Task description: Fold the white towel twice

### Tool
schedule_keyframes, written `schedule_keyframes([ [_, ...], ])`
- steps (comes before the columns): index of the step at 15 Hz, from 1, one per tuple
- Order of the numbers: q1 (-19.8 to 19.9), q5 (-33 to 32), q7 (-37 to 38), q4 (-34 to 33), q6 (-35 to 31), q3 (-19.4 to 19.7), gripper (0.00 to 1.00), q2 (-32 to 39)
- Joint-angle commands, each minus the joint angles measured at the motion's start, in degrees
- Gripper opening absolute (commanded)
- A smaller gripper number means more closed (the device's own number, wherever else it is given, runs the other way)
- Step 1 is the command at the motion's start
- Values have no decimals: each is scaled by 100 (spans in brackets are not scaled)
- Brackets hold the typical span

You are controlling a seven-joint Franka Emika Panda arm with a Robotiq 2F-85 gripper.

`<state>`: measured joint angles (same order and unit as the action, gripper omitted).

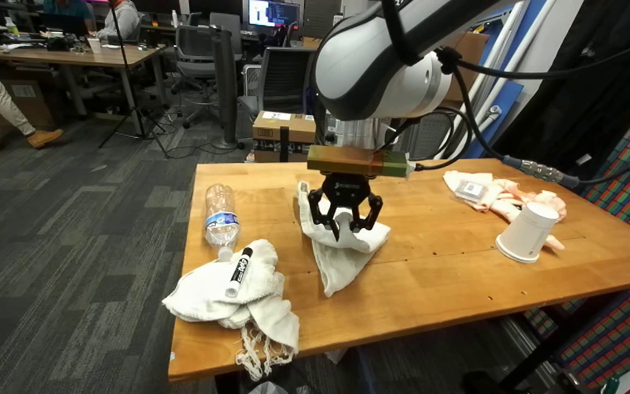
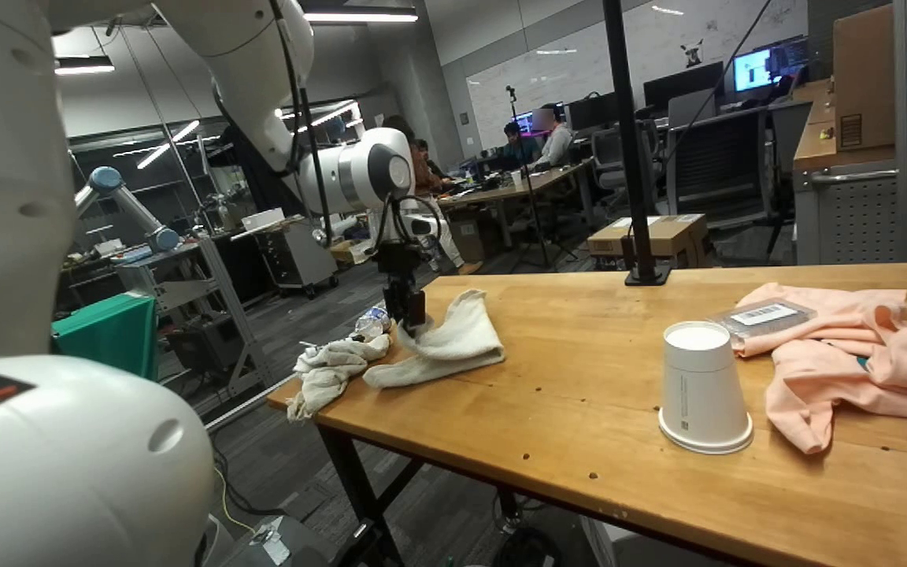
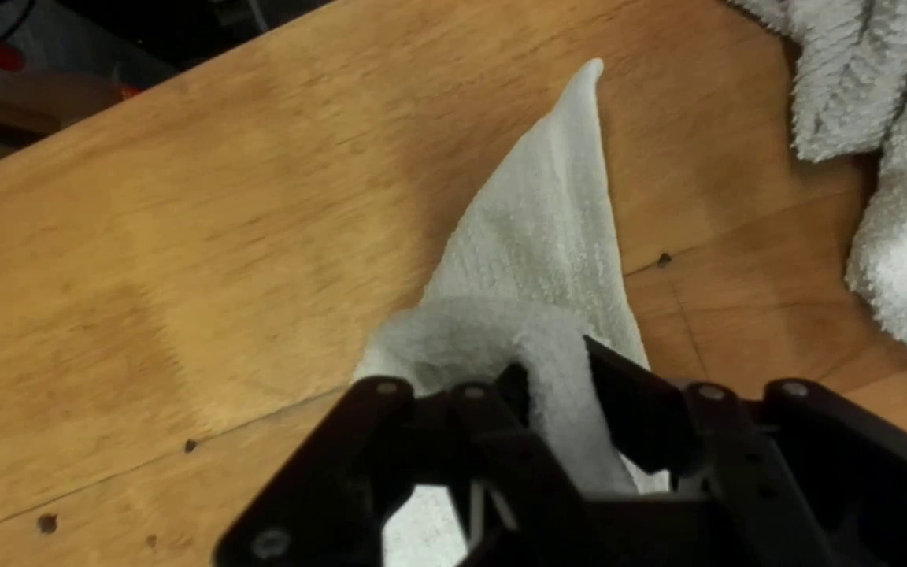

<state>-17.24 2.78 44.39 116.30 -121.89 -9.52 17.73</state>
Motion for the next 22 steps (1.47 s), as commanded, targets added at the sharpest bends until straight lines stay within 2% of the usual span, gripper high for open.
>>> schedule_keyframes([
  [1, -197, 451, 482, 496, -755, -186, 4, -99],
  [6, -665, 342, 1383, 891, -1541, -335, 4, 69],
  [7, -756, 332, 1546, 970, -1680, -353, 37, 99],
  [8, -832, 348, 1682, 1036, -1794, -379, 37, 122],
  [16, -1176, 274, 2397, 1249, -2337, -469, 98, 152],
  [22, -1238, 265, 2480, 1368, -2593, -518, 100, 166],
])
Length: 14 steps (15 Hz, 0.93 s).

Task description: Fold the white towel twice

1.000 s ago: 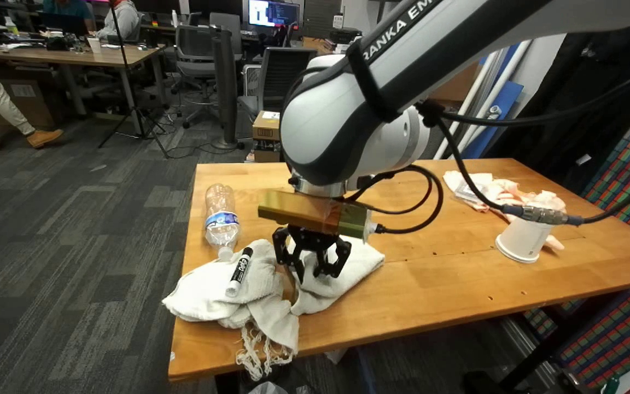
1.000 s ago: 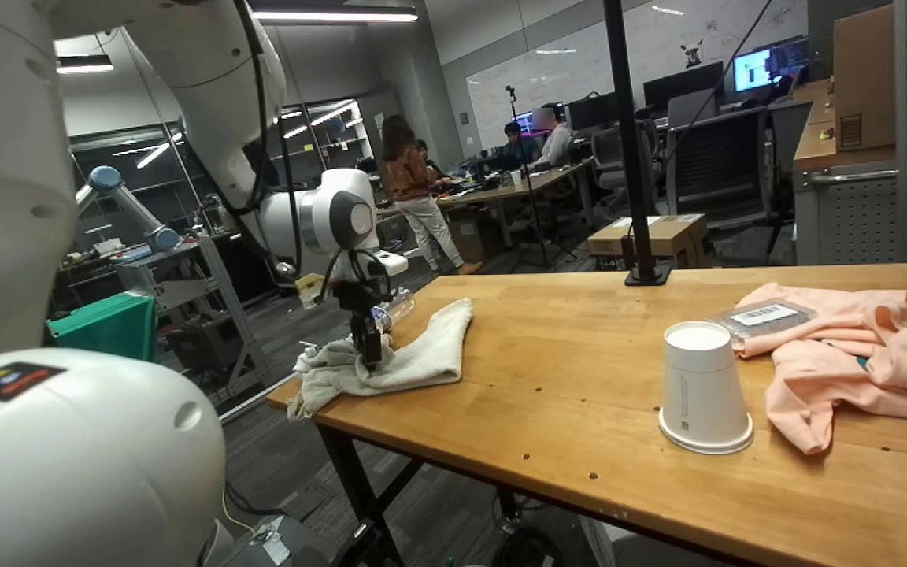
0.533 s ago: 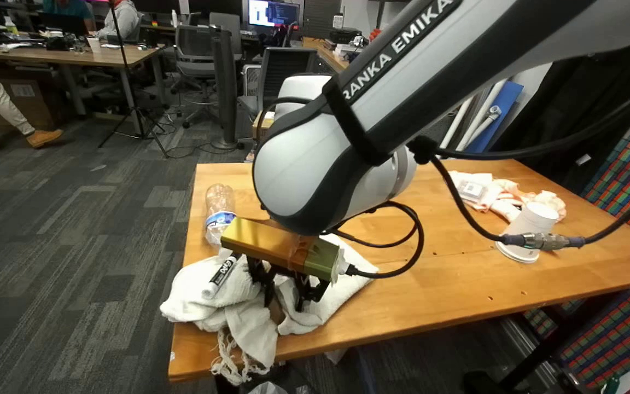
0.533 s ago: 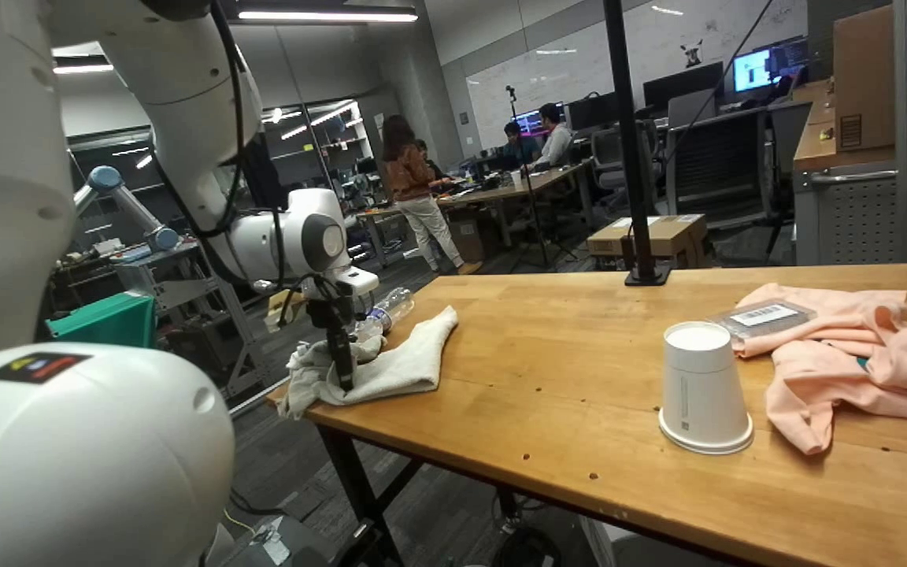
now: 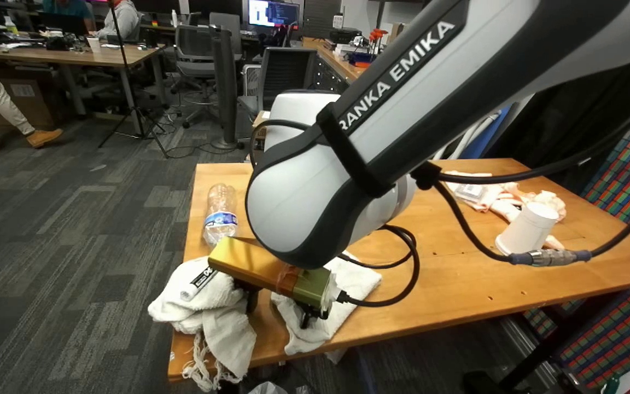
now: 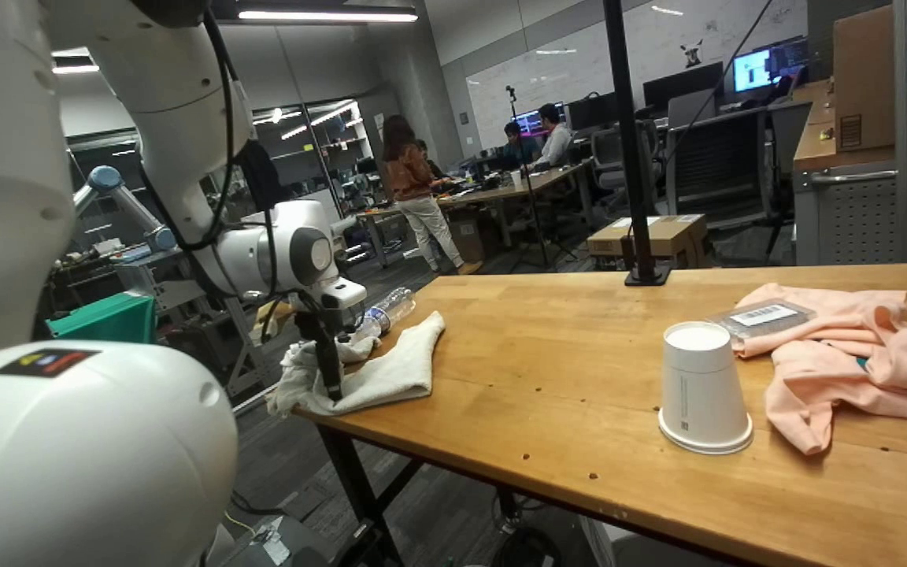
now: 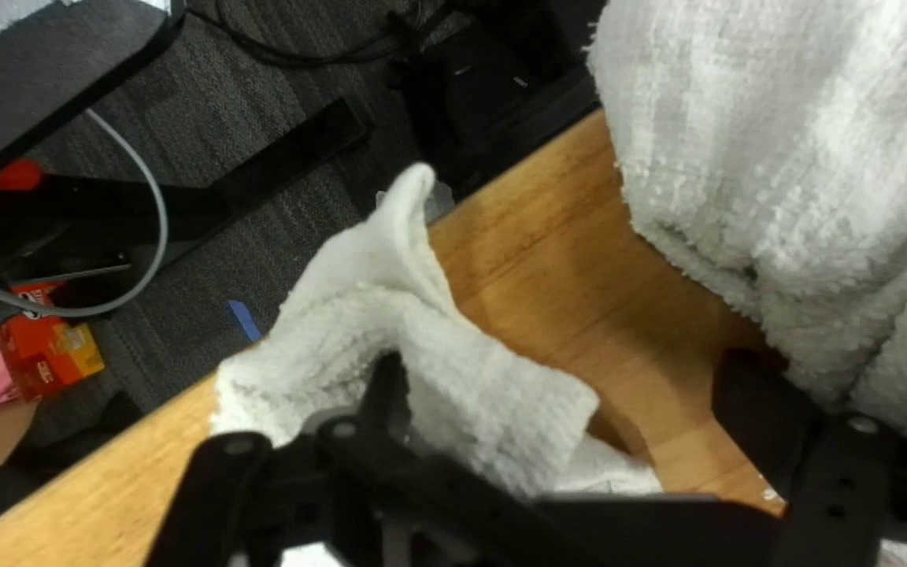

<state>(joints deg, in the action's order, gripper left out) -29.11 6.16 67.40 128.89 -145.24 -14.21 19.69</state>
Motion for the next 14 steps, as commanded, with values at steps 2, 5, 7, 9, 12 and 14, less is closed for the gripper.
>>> schedule_keyframes([
  [2, -222, -676, 498, 131, -115, 200, 100, -257],
  [5, -268, -1615, 1017, 278, 155, 407, 100, -922],
  [7, -172, -2151, 1265, 304, 500, 402, 100, -1386],
  [9, 13, -2470, 1377, 258, 939, 283, 100, -1774],
  [12, 293, -2664, 1466, 287, 1425, 38, 100, -2348],
  [14, 464, -2704, 1462, 369, 1498, -127, 100, -2645],
])
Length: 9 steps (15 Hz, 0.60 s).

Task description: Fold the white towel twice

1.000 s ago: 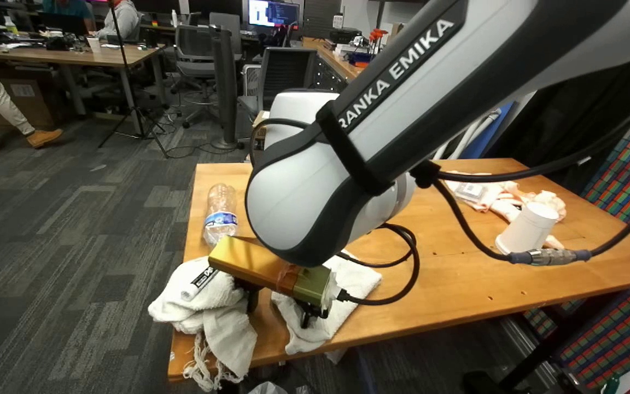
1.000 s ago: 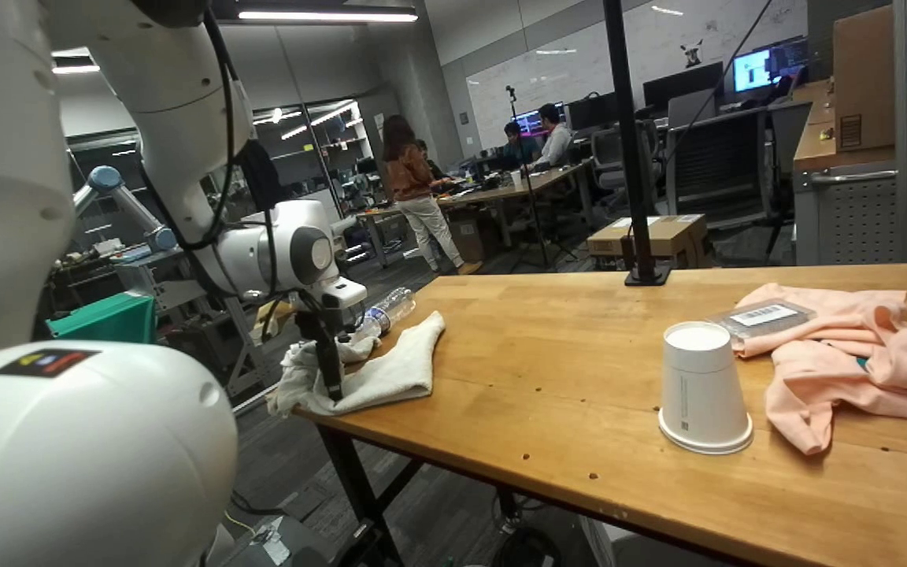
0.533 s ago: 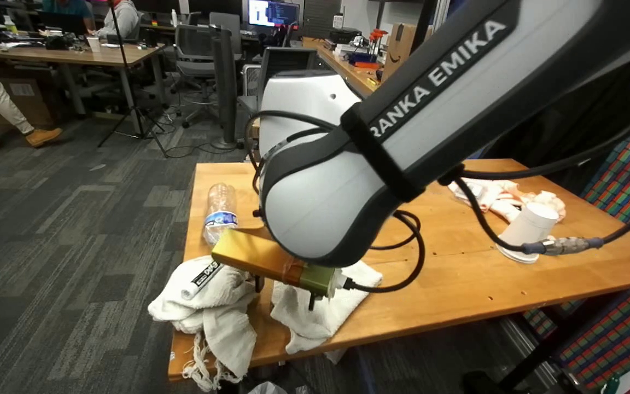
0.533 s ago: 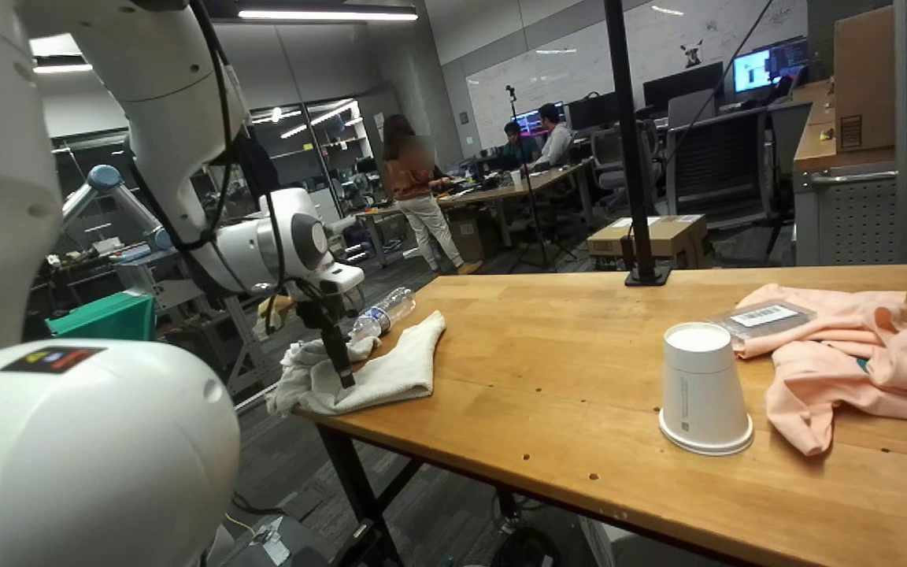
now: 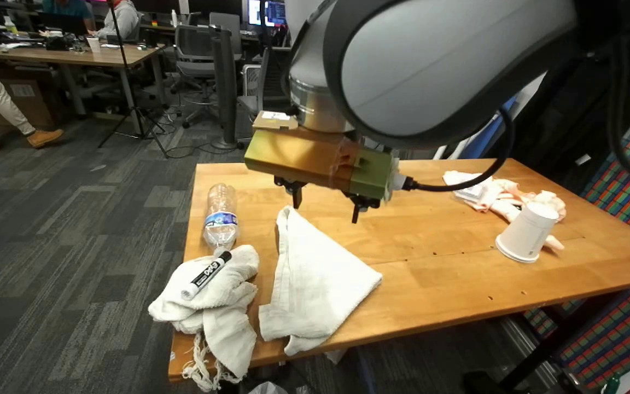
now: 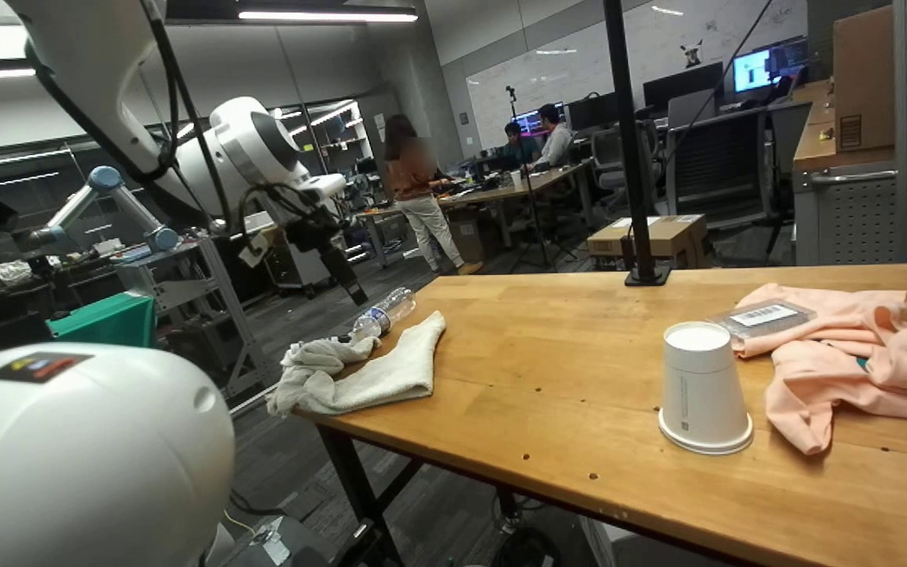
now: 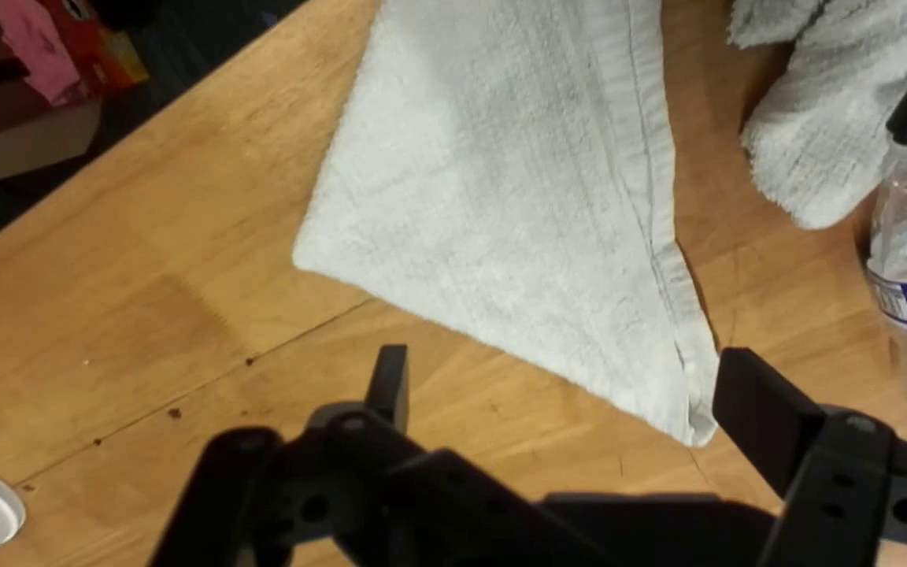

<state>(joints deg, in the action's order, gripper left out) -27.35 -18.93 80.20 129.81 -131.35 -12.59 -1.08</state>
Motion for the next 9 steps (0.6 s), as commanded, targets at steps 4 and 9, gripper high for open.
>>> schedule_keyframes([
  [4, 580, -62, 63, 580, -22, -539, 100, -968],
  [9, 803, 23, -32, 667, -33, -722, 100, -898],
])
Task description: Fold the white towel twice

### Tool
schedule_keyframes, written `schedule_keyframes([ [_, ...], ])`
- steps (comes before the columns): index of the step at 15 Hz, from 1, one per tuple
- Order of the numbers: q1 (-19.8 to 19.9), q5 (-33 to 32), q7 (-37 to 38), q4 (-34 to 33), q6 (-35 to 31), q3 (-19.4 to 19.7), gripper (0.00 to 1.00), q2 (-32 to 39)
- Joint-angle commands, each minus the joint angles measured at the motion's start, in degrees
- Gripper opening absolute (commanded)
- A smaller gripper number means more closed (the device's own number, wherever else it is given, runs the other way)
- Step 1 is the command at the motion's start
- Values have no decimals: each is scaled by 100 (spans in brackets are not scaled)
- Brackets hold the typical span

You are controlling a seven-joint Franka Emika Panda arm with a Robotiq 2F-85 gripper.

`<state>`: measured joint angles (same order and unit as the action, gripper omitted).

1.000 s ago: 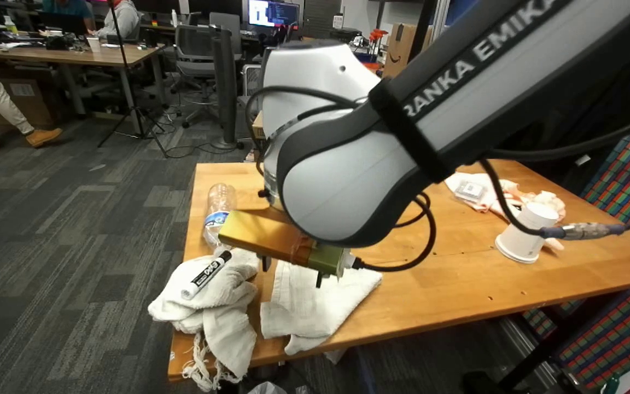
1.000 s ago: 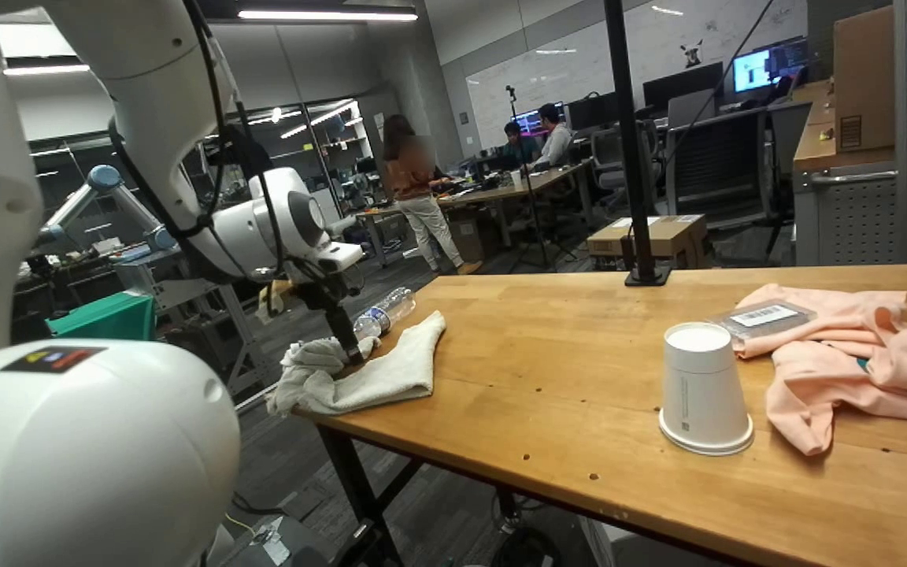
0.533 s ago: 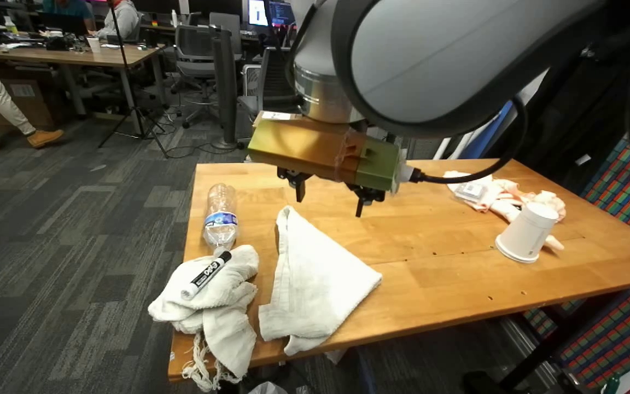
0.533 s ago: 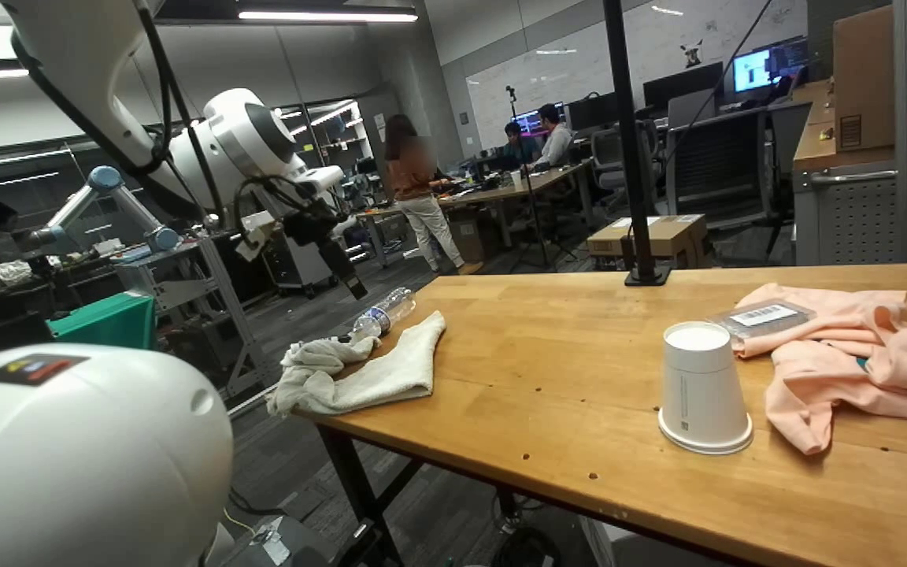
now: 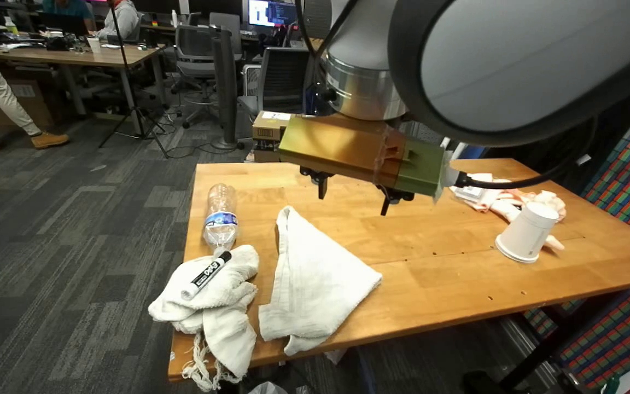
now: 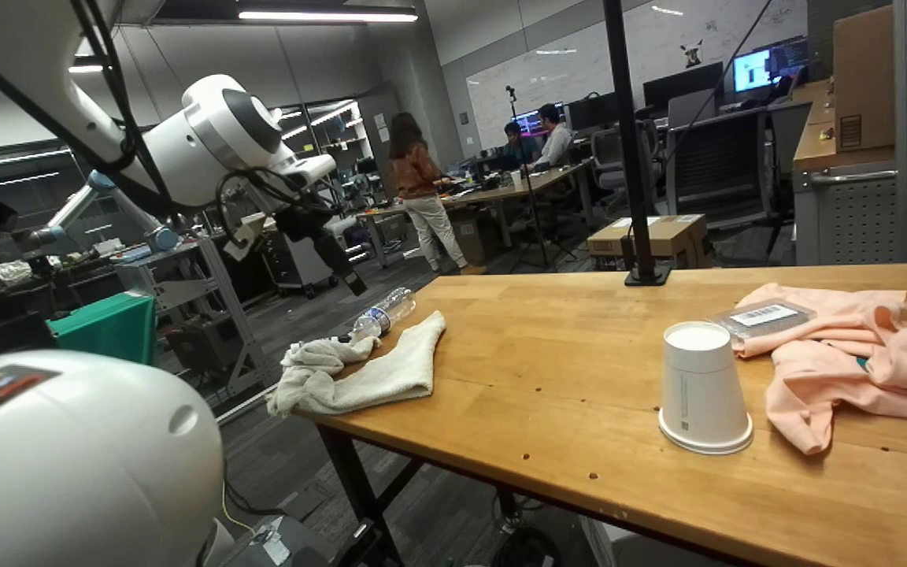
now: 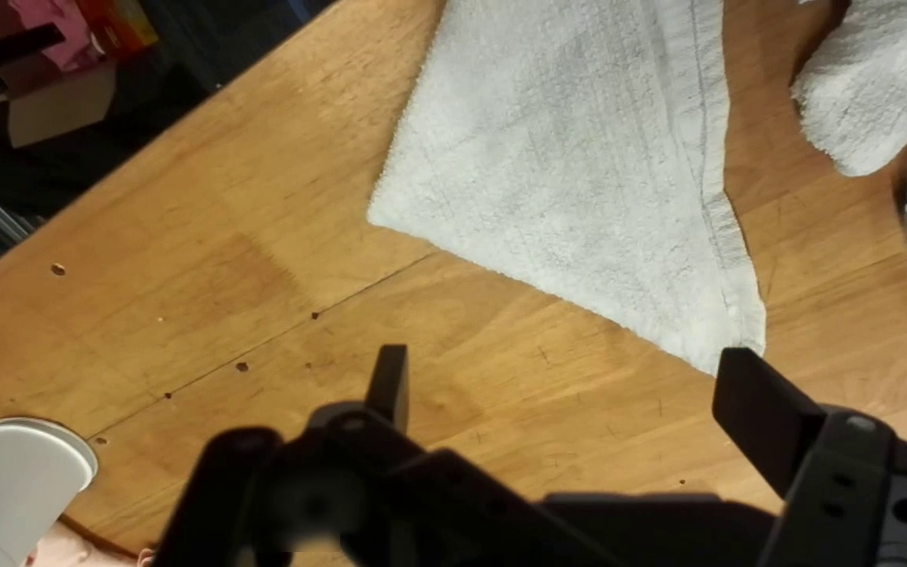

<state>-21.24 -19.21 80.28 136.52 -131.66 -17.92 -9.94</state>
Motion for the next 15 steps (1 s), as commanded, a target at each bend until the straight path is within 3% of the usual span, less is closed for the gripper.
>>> schedule_keyframes([
  [1, 222, 52, -32, 72, -44, -202, 100, -48],
  [15, 249, 55, -7, 170, -83, -221, 100, -114],
])
